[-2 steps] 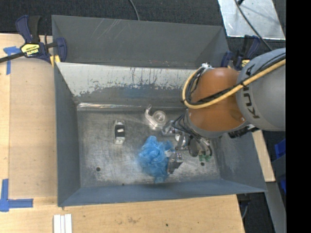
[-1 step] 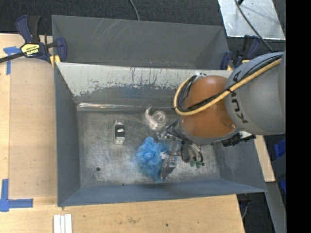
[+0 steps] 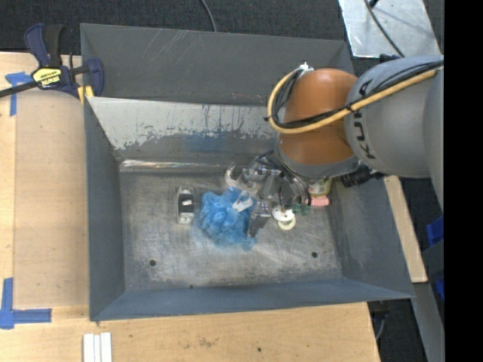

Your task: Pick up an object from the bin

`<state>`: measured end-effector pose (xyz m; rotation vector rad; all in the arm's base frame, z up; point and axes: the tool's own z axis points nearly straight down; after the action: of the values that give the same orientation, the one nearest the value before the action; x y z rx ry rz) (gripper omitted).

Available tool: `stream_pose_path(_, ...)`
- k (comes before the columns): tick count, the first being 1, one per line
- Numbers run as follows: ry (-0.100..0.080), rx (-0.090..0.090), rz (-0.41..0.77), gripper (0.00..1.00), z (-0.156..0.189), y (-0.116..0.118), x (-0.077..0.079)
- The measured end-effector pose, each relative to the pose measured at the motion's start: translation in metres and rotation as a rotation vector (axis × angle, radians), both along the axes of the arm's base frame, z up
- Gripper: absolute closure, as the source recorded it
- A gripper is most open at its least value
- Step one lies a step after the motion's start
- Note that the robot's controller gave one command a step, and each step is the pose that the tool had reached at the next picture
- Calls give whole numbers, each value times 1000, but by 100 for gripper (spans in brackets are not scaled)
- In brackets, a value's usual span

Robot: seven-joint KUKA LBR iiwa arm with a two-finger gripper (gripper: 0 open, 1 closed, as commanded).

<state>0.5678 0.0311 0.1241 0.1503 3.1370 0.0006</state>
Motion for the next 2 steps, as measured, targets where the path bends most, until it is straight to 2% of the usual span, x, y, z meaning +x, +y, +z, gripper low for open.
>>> stream_pose_path(1,-7,-1,39,0,-25,6,-9)
stream_pose_path(2,-9,-1,-31,100,-49,60,-29)
